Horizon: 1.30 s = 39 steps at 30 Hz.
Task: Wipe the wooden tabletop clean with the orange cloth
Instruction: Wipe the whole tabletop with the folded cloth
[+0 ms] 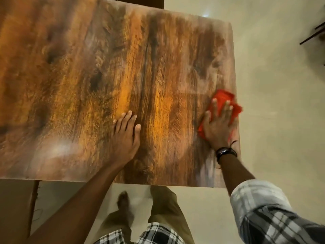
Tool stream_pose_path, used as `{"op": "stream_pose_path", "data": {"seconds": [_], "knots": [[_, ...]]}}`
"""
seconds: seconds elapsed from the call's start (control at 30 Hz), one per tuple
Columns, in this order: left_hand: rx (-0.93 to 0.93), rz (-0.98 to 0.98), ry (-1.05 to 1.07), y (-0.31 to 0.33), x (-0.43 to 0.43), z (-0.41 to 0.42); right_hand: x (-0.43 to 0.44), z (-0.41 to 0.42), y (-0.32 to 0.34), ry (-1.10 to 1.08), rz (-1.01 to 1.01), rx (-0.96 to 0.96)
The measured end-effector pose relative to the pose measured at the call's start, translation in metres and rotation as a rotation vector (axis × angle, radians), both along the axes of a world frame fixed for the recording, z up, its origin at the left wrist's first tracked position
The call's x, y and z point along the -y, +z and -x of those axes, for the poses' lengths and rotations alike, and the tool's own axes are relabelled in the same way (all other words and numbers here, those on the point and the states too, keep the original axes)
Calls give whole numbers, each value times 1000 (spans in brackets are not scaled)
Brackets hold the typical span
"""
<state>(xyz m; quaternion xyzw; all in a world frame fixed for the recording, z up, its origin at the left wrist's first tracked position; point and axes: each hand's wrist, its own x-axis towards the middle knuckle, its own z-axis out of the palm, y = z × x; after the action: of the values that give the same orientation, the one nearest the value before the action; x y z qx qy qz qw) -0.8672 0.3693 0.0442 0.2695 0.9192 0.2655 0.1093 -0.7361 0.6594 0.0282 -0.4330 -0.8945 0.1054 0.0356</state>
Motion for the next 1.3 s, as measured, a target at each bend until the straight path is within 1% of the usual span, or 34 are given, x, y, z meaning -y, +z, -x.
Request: {"op": "stream_pose_path", "data": {"seconds": [0.1, 0.17, 0.2, 0.27, 0.3, 0.33, 0.43, 0.53, 0.63, 0.7, 0.8, 0.87, 1.03, 1.13, 1.3], "knots": [[-3, -66, 20, 5, 3, -5, 92, 0, 0, 164, 6, -44], [-9, -119, 68, 11, 8, -7, 176, 3, 3, 302, 70, -72], [-7, -146, 96, 15, 11, -6, 222, 6, 3, 411, 104, -52], [-20, -186, 129, 22, 21, -8, 290, 6, 7, 653, 87, 26], [-32, -198, 129, 23, 28, -10, 305, 5, 7, 706, 72, 53], [-46, -200, 122, 25, 35, -12, 309, 4, 5, 711, 60, 60], [-43, -145, 101, 23, 57, -19, 282, -10, 4, 635, 83, 2], [-2, -99, 45, 18, 72, -32, 221, -53, -1, 376, 39, -20], [1, -53, -39, 16, 76, -47, 145, -124, -6, 145, -18, -5], [-19, -33, -71, 15, 74, -52, 100, -160, -2, -6, 3, 0], [-27, -9, -101, 11, 68, -55, 72, -166, 6, -161, 44, 22], [-41, 16, -123, 9, 62, -55, 73, -156, 5, -180, 28, 42], [-1, 44, -167, 4, 26, -19, 43, -122, 6, -84, 56, 71], [12, 40, -167, 3, -9, 19, 5, -70, 6, -46, 66, 73], [0, 40, -78, 2, -61, 93, -61, 18, 6, 1, 76, 63]]}}
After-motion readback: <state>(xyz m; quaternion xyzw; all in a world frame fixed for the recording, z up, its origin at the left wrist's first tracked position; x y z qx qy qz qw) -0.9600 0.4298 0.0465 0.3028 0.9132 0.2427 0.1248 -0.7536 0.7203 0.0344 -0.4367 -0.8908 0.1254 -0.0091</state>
